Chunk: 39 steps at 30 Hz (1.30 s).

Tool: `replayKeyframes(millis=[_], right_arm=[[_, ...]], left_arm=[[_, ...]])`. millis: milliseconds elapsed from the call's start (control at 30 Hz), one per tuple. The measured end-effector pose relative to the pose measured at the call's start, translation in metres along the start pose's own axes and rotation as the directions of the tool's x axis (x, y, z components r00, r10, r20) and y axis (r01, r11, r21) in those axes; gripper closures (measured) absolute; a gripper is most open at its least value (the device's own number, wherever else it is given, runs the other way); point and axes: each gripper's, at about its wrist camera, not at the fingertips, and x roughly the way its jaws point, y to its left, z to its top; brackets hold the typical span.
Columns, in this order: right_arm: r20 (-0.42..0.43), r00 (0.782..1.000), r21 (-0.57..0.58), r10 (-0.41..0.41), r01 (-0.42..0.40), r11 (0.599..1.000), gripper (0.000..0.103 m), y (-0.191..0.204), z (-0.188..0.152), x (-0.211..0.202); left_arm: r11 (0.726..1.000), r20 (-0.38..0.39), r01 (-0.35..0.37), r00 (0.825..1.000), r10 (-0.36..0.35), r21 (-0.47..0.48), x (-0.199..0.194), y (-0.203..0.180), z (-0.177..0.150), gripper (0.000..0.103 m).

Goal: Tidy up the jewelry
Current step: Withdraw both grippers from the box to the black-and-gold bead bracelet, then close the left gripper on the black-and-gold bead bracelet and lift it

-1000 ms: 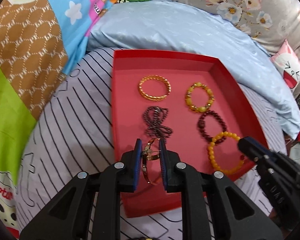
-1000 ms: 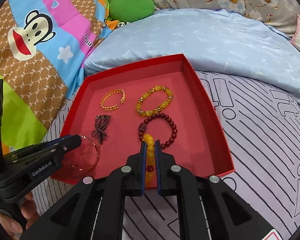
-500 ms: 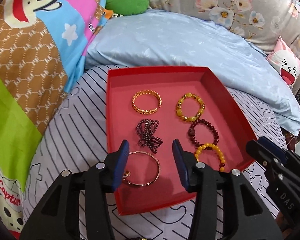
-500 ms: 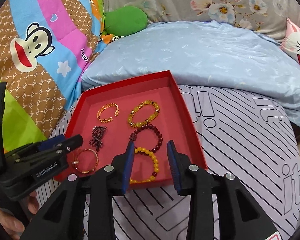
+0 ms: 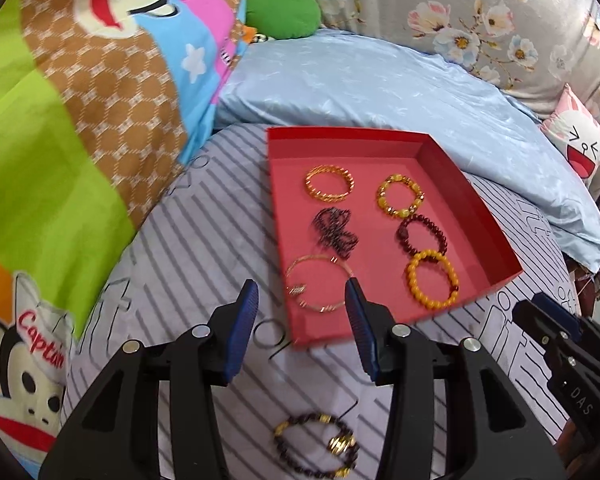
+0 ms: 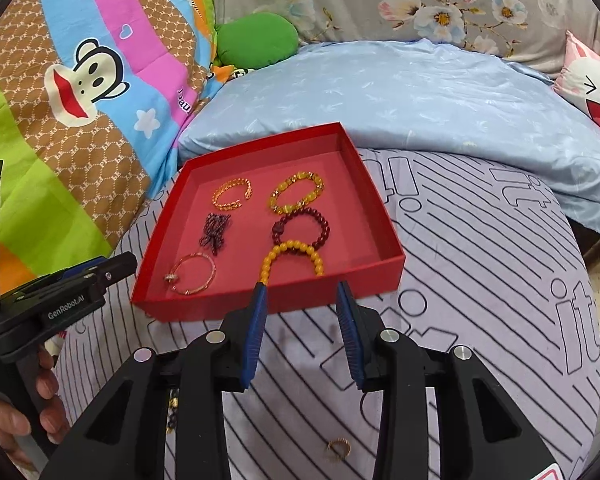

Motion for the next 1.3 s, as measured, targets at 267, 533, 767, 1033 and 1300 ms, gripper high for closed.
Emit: replayKeyframes(millis=[267,533,767,1033,1300], right_arm=[[-0.027,0.999,-0.017,-0.019,0.018,1.0,0.068,0.0,-0.03,-0.016],[-0.062,0.998,-0.003,-0.019,0.019,1.0,0.068,-0.005,-0.062,-0.029],[-0.094,0.995,0.006,-0.03,0.031,0.999,0.068,-0.012,-0.087,-0.037],[-0.132,0.99,0.041,-0.047,0.053,0.998,0.068,-0.026,-0.107,-0.036],[-0.134,0.99,0.049,-0.045,0.051,0.997,0.068,-0.026,-0.11,-0.036]], left_arm=[[1.0,-0.017,-0.021,1.0,0.021,0.009,-0.017,0.012,-0.029,0.06],[1.0,-0.064,-0.021,0.998,0.023,0.018,-0.018,0.02,-0.062,0.06],[0.999,-0.1,-0.011,0.995,0.014,0.033,-0.01,0.02,-0.092,0.06],[0.998,-0.119,-0.023,0.993,0.028,0.05,0.007,0.017,-0.108,0.06],[0.994,-0.075,-0.033,0.996,0.041,0.108,0.012,0.003,-0.108,0.067]])
